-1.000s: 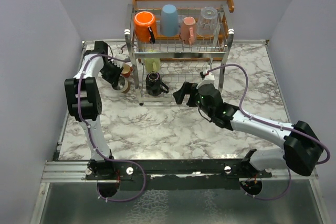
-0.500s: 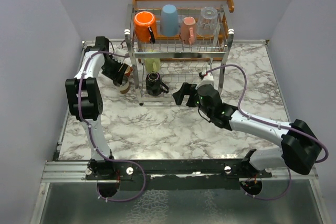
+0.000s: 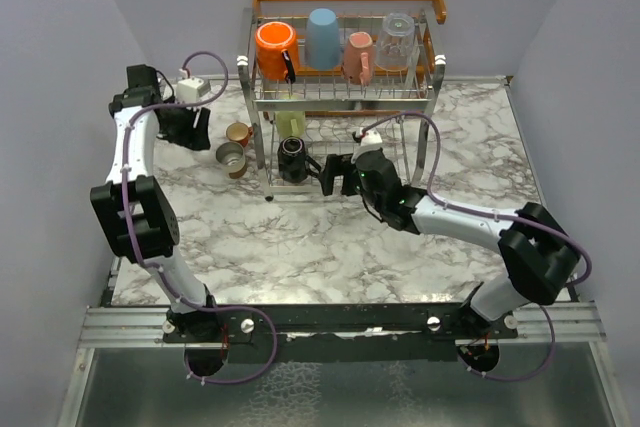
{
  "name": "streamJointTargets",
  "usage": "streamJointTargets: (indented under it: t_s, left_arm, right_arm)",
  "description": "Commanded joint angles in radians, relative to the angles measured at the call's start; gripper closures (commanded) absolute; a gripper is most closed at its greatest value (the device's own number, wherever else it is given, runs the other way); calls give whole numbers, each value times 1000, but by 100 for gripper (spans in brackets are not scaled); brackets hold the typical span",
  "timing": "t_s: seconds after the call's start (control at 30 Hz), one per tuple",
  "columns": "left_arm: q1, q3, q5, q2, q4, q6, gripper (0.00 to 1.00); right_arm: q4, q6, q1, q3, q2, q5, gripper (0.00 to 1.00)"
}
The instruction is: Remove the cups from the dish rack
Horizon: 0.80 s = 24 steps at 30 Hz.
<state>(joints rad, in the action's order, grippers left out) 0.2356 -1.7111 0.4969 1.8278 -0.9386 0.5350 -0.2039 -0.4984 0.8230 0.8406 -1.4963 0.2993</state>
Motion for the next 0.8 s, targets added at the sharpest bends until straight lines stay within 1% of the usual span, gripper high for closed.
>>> streamJointTargets:
  t_s: [0.0,0.13,0.23,0.3,0.4,0.63,0.77]
  left_arm:
    - [-10,168,92,-72,34,53,43]
    - [-9,275,123,-79,126,43,44]
    - [-4,317,128,-56,215,5,48]
    - [-2,326,147,-35,246,-15,50]
    - [-2,339,189,-18,274,-31,51]
    - [-3,352,321,-14,302,-53,52]
    - [-4,386,333,-17,309,-49,52]
  right_arm:
    - [-82,188,-2,89,-98,-28,6]
    - [-144,292,-2,107,-161,-44,7]
    - [-184,343,-2,116,-195,-125,9]
    - [-185,361,-2,134,-219,-167,9]
    - [-170,373,-2,169,-254,-204,11]
    - [-156,399,-2,245,-326,-186,16]
    - [-147,409,-2,277,-362,-185,21]
